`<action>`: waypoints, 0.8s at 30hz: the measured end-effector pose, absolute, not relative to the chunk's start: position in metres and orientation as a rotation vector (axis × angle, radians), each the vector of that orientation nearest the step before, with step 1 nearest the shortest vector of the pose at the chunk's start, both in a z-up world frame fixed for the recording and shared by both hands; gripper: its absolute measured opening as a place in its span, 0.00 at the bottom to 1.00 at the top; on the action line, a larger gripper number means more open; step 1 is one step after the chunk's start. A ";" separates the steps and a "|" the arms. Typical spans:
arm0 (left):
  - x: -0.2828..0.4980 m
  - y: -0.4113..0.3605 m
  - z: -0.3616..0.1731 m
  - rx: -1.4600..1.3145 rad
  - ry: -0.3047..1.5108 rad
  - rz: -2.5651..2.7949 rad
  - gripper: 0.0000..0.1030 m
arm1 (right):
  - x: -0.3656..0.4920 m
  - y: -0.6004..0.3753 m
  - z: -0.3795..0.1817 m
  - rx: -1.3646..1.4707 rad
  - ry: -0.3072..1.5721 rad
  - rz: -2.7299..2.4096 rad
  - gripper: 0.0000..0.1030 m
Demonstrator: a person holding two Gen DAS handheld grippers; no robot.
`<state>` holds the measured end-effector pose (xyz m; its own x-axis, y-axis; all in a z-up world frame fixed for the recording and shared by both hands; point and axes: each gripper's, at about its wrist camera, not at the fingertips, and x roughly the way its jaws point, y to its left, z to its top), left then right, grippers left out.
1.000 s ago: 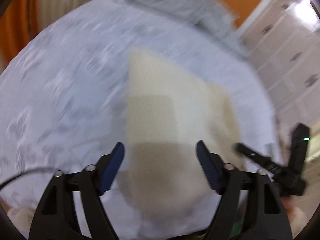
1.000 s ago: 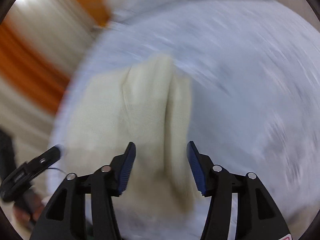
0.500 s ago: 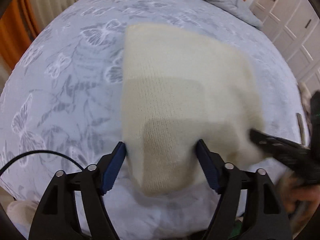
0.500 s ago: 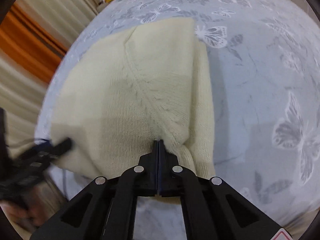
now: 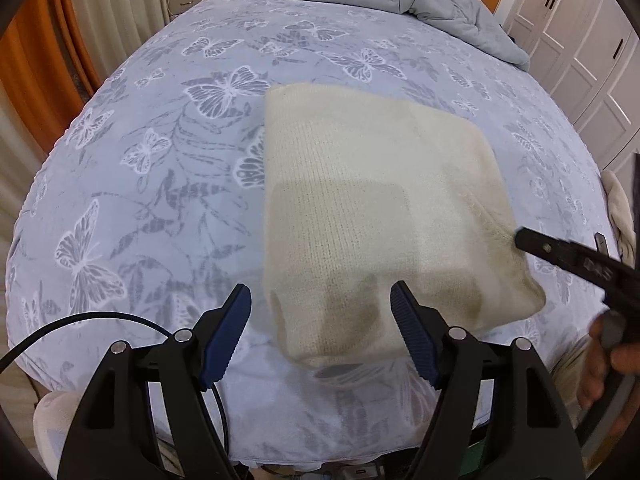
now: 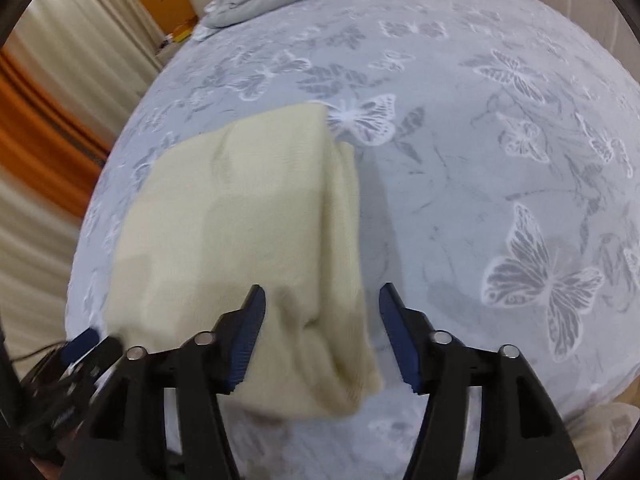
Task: Fold small clothes
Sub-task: 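Lower the folded bundle onto the bed with both tools and release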
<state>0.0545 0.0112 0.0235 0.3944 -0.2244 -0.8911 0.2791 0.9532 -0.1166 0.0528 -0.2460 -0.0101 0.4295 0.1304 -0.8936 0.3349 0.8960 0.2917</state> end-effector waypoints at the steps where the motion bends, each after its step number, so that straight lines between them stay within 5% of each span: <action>1: 0.055 0.010 0.023 0.057 1.122 -0.317 0.68 | 0.059 -0.246 -0.018 0.489 1.158 -0.105 0.48; 4: 0.056 0.010 0.019 0.065 1.130 -0.308 0.68 | 0.070 -0.240 -0.026 0.506 1.202 -0.021 0.27; 9: 0.058 0.014 0.013 0.070 1.142 -0.315 0.71 | 0.054 -0.244 0.029 0.507 1.043 0.036 0.26; 14: 0.060 0.010 -0.001 0.084 1.169 -0.327 0.75 | 0.051 -0.246 -0.042 0.491 1.204 -0.017 0.33; 17: 0.058 0.015 0.003 0.071 1.157 -0.322 0.75 | 0.039 -0.254 -0.020 0.594 1.130 -0.043 0.37; 21: 0.056 0.027 0.009 0.019 1.160 -0.320 0.74 | 0.023 -0.254 0.007 0.538 1.056 -0.027 0.20; 24: 0.059 0.030 -0.006 -0.003 1.188 -0.309 0.78 | 0.025 -0.247 -0.021 0.453 1.174 -0.033 0.20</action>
<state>0.0591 0.0300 -0.0059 0.3361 -0.2387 -0.9111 0.2358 0.9579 -0.1640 0.0253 -0.2469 -0.0210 0.3968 0.2073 -0.8942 0.2576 0.9098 0.3253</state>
